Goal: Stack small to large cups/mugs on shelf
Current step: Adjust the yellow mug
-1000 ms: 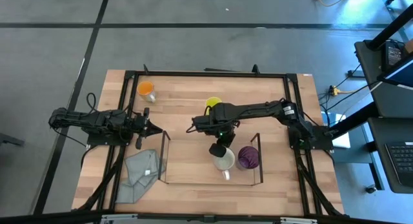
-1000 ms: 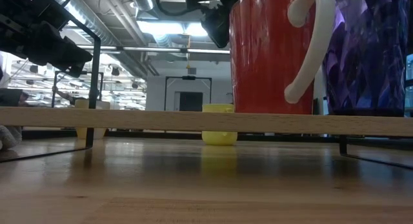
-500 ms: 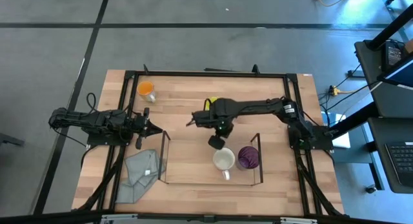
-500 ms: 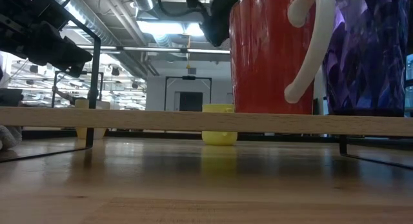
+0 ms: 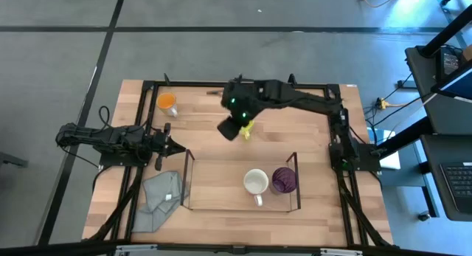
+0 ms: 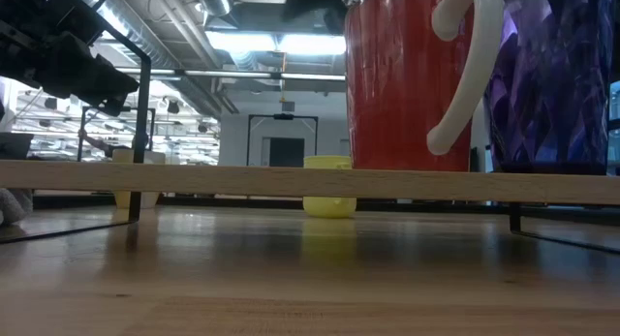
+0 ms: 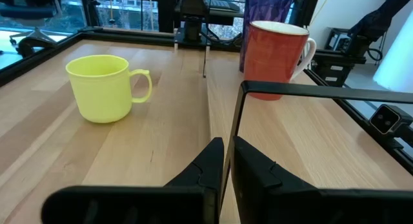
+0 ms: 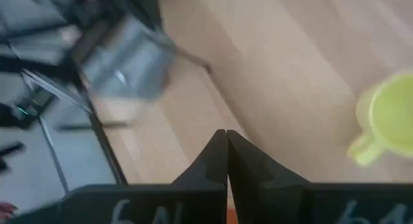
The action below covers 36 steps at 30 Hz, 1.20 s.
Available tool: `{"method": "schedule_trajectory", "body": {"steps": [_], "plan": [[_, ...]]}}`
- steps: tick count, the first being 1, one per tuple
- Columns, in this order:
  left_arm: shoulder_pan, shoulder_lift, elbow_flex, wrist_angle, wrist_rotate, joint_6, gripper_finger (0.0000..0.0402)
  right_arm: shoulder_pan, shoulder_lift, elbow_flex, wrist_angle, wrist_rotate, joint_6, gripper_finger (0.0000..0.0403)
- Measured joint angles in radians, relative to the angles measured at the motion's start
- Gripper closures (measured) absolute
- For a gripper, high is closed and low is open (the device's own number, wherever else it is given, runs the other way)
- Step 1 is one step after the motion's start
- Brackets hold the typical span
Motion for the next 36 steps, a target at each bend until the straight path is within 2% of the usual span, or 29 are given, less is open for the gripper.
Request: {"method": "schedule_trajectory", "body": {"steps": [8, 19, 28, 32, 36], "plan": [[0.000, 0.000, 0.000, 0.000, 0.001, 0.000, 0.0376, -0.054, -0.025, 0.027, 0.182, -0.008, -0.007, 0.0370], [0.000, 0.000, 0.000, 0.000, 0.000, 0.001, 0.0376, -0.093, -0.024, 0.026, 0.371, -0.018, -0.228, 0.0343], [0.000, 0.000, 0.000, 0.000, 0.000, 0.001, 0.0376, -0.130, -0.023, 0.019, 0.380, -0.018, -0.418, 0.0343], [0.000, 0.000, 0.000, 0.000, 0.000, 0.001, 0.0376, -0.172, -0.023, 0.005, 0.356, -0.026, -0.422, 0.0343], [0.000, 0.000, 0.000, 0.000, 0.000, 0.001, 0.0376, -0.230, -0.015, 0.005, 0.327, -0.102, -0.400, 0.0343]]}}
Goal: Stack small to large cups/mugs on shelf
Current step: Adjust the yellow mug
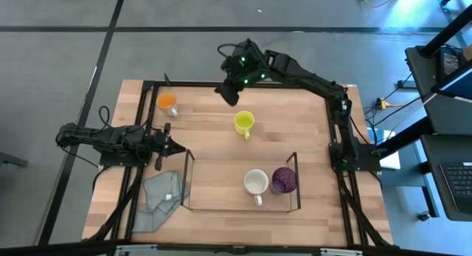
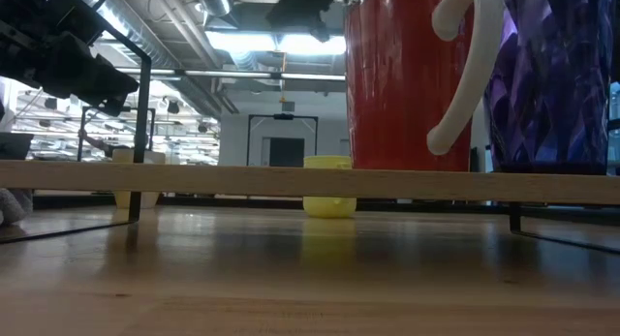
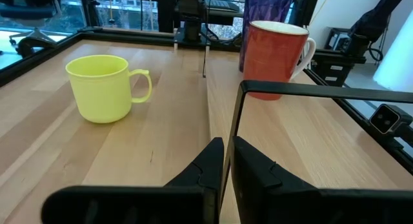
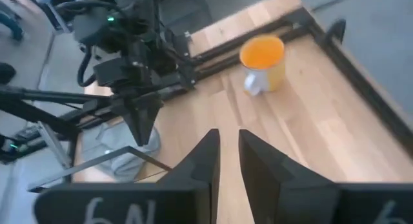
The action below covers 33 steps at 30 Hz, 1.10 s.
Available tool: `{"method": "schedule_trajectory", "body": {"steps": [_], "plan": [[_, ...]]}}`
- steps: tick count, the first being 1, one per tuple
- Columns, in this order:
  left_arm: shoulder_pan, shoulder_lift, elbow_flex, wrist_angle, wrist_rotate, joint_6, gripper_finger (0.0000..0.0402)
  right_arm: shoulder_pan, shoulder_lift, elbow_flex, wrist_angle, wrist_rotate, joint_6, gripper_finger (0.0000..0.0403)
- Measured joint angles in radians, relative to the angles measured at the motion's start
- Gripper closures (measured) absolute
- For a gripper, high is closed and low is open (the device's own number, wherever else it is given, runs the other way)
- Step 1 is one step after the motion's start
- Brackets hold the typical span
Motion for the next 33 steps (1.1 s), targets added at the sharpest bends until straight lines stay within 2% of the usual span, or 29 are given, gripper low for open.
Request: {"method": "schedule_trajectory", "body": {"steps": [6, 28, 33], "plan": [[0.000, 0.000, 0.000, 0.000, 0.000, 0.000, 0.0376, -0.054, 0.028, 0.000, -0.018, -0.134, 0.141, 0.0343], [0.000, 0.000, 0.000, 0.000, 0.000, 0.001, 0.0376, -0.092, 0.044, -0.001, 0.069, -0.134, 0.188, 0.0343], [0.000, 0.000, 0.000, 0.000, 0.000, 0.000, 0.0376, -0.090, 0.044, 0.000, 0.100, -0.228, 0.187, 0.0343]]}}
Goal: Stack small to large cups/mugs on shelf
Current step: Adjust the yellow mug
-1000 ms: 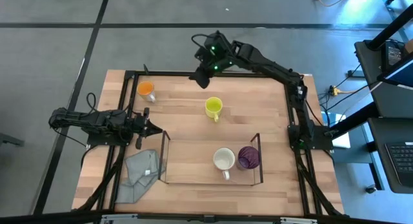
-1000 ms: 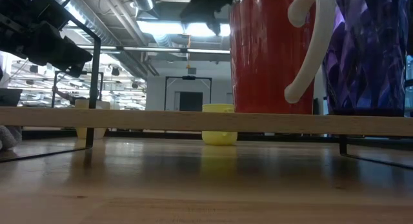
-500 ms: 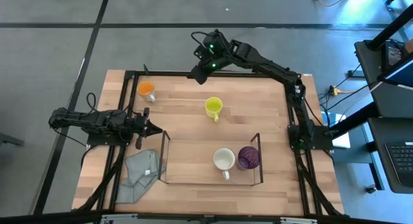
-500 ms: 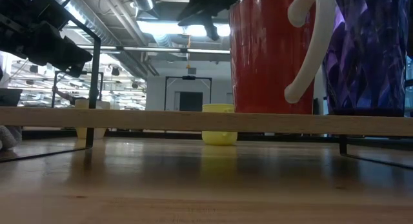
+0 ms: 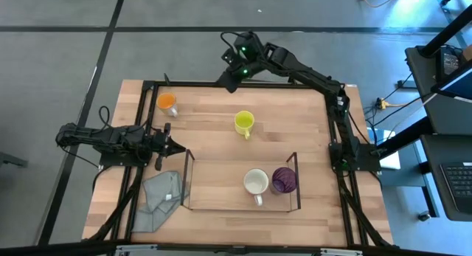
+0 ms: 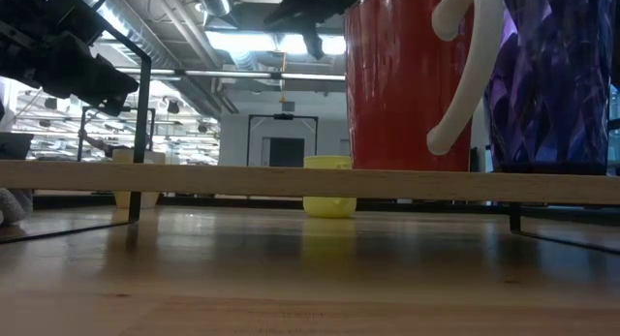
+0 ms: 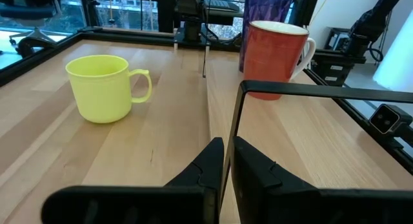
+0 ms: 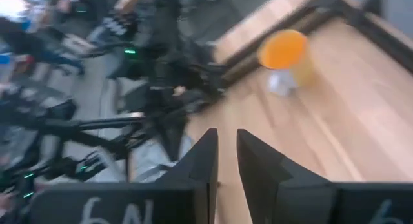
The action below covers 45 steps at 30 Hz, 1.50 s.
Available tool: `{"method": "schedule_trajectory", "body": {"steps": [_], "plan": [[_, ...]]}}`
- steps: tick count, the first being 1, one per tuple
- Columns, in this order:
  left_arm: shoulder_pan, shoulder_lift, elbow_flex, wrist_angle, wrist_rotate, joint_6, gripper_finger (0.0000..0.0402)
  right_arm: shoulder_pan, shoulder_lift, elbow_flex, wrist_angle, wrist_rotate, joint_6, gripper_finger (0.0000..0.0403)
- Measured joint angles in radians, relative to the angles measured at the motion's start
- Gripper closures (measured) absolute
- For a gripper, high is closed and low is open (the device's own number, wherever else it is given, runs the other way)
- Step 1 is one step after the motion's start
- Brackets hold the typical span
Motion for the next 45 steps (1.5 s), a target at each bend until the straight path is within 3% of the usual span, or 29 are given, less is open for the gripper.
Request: {"method": "schedule_trajectory", "body": {"steps": [3, 7, 9, 13, 19, 22, 26, 29, 32, 34, 36, 40, 45], "plan": [[0.000, 0.000, 0.000, 0.000, 0.000, 0.000, 0.0376, 0.013, -0.007, 0.007, 0.026, -0.069, -0.032, 0.0343], [0.000, 0.000, -0.001, 0.014, -0.031, 0.001, 0.0376, 0.028, -0.058, 0.018, 0.007, -0.049, -0.060, 0.0343], [0.000, 0.000, -0.002, 0.053, -0.088, -0.024, 0.0376, 0.026, -0.090, 0.020, -0.026, 0.018, -0.061, 0.0343], [0.000, 0.000, -0.002, 0.237, -0.117, -0.312, 0.0376, 0.025, -0.134, 0.018, -0.120, 0.164, -0.070, 0.0343], [0.001, 0.000, -0.002, 0.575, -0.276, -0.448, 0.0376, 0.026, -0.184, 0.019, -0.207, 0.286, -0.050, 0.0343], [0.001, 0.000, 0.000, 0.717, -0.326, -0.399, 0.0376, 0.025, -0.184, 0.018, -0.234, 0.301, -0.049, 0.0343], [0.002, 0.000, 0.000, 0.884, -0.556, -0.220, 0.0376, 0.026, -0.188, 0.018, -0.234, 0.299, -0.048, 0.0343], [0.009, 0.000, 0.000, 1.006, -0.596, -0.213, 0.0376, 0.026, -0.187, 0.018, -0.236, 0.299, -0.049, 0.0343], [0.023, 0.000, 0.025, 1.003, -0.596, -0.200, 0.0376, 0.026, -0.187, 0.018, -0.237, 0.299, -0.051, 0.0343], [0.027, 0.001, 0.091, 0.947, -0.596, -0.129, 0.0376, 0.023, -0.187, 0.018, -0.237, 0.300, -0.052, 0.0343], [0.027, 0.001, 0.209, 0.738, -0.635, -0.057, 0.0377, 0.022, -0.187, 0.018, -0.237, 0.300, -0.053, 0.0343], [0.027, 0.113, 0.554, -0.027, -0.821, -0.158, 0.0385, 0.021, -0.187, 0.018, -0.237, 0.300, -0.059, 0.0343], [0.027, 0.345, 0.931, -0.903, -0.896, -0.538, 0.0393, 0.021, -0.187, 0.018, -0.237, 0.300, -0.079, 0.0343]]}}
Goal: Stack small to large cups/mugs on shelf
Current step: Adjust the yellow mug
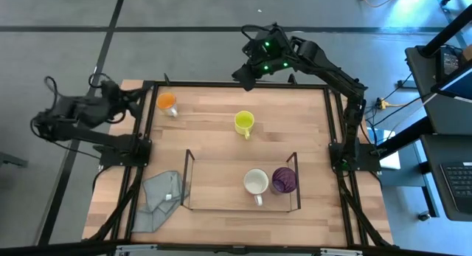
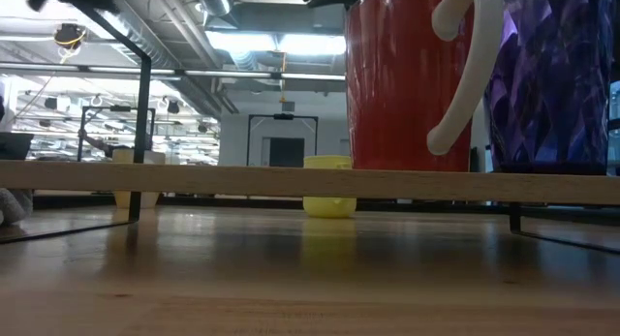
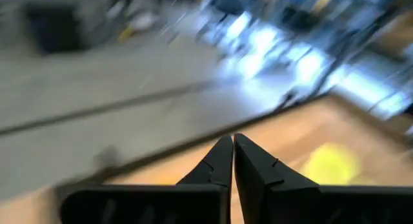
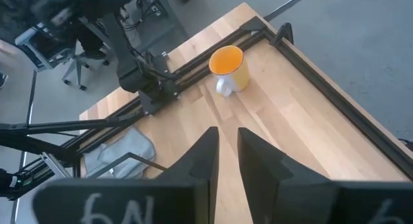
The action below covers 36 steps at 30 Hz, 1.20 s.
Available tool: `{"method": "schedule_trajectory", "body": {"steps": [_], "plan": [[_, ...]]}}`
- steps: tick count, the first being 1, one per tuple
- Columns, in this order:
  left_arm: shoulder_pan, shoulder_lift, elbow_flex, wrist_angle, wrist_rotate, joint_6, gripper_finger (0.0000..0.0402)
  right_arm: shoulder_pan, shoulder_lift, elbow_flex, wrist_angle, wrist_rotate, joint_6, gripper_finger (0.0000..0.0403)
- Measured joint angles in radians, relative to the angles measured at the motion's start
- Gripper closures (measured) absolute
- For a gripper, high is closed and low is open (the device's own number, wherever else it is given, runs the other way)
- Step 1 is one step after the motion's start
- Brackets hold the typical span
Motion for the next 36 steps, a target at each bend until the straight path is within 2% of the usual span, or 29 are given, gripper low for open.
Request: {"method": "schedule_trajectory", "body": {"steps": [3, 4, 8, 10, 14, 17, 22, 26, 28, 30, 33, 36], "plan": [[0.000, 0.114, 0.103, -0.407, -0.001, -0.290, 0.0396, 0.000, 0.000, 0.000, 0.000, 0.015, -0.003, 0.0343], [0.001, 0.136, 0.106, -0.449, 0.011, -0.369, 0.0398, 0.000, 0.000, 0.000, 0.000, 0.017, -0.003, 0.0343], [0.017, 0.127, 0.023, -0.382, 0.136, -0.413, 0.0401, 0.000, 0.000, 0.000, 0.000, 0.022, -0.003, 0.0343], [0.028, 0.120, -0.064, -0.444, 0.136, -0.520, 0.0401, 0.000, 0.000, 0.000, 0.000, 0.022, -0.003, 0.0343], [0.032, 0.069, -0.219, -0.374, 0.142, -0.668, 0.0401, 0.000, 0.000, 0.000, 0.000, 0.023, -0.003, 0.0343], [0.032, 0.018, -0.292, -0.228, 0.132, -0.648, 0.0401, 0.001, 0.000, 0.000, 0.000, 0.023, -0.003, 0.0343], [0.032, -0.119, -0.370, -0.091, 0.114, -0.576, 0.0401, 0.000, 0.000, 0.000, 0.000, 0.016, -0.003, 0.0343], [0.032, -0.269, -0.402, 0.017, 0.110, -0.455, 0.0401, 0.000, 0.000, 0.000, -0.012, -0.055, -0.003, 0.0343], [0.032, -0.340, -0.406, 0.031, 0.101, -0.417, 0.0401, 0.000, 0.000, 0.000, -0.061, -0.094, 0.002, 0.0343], [0.032, -0.400, -0.406, 0.014, 0.080, -0.412, 0.0401, 0.000, 0.002, 0.000, -0.160, -0.083, 0.010, 0.0343], [0.031, -0.397, -0.384, -0.032, 0.061, -0.411, 0.0401, -0.014, 0.021, 0.000, -0.303, -0.046, 0.022, 0.0343], [0.018, -0.389, -0.377, 0.001, 0.054, -0.388, 0.0401, -0.030, 0.053, 0.000, -0.336, -0.034, 0.031, 0.0343]]}}
